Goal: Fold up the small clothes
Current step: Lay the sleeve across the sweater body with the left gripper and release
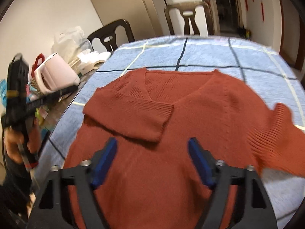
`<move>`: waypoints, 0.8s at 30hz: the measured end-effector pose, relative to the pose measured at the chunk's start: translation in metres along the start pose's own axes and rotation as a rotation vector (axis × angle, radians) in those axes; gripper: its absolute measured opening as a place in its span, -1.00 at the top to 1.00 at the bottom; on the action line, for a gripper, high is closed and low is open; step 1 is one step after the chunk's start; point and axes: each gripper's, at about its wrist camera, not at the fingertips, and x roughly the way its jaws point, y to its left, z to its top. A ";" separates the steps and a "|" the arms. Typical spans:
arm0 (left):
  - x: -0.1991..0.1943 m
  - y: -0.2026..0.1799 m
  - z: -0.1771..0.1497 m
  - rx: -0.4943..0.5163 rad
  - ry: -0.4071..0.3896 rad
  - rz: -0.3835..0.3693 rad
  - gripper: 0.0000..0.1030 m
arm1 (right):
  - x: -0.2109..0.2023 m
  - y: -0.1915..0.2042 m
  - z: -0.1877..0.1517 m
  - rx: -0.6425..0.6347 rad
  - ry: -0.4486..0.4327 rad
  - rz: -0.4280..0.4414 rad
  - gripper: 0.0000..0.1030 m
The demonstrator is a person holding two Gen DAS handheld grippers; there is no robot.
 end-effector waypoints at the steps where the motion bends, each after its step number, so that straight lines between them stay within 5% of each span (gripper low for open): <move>1: 0.008 -0.001 -0.004 0.008 0.016 0.019 0.40 | 0.007 0.000 0.004 0.016 0.015 0.003 -0.15; 5: 0.024 0.000 -0.014 0.002 0.059 0.015 0.40 | 0.052 -0.011 0.022 0.090 0.103 0.014 0.09; 7: 0.024 0.000 -0.017 0.012 0.060 0.015 0.40 | 0.056 -0.012 0.027 0.085 0.087 -0.016 0.48; 8: 0.023 -0.001 -0.017 0.015 0.061 0.013 0.40 | 0.057 -0.011 0.031 0.087 0.094 -0.028 0.93; 15: 0.035 -0.008 -0.014 0.033 0.074 0.019 0.40 | 0.038 -0.016 0.046 0.057 0.002 -0.033 0.93; 20: 0.039 -0.012 -0.022 0.041 0.093 0.055 0.40 | 0.054 -0.036 0.044 0.111 0.045 -0.034 0.92; 24: 0.030 -0.014 -0.022 0.048 0.088 0.084 0.40 | 0.031 -0.018 0.038 0.042 -0.013 -0.052 0.75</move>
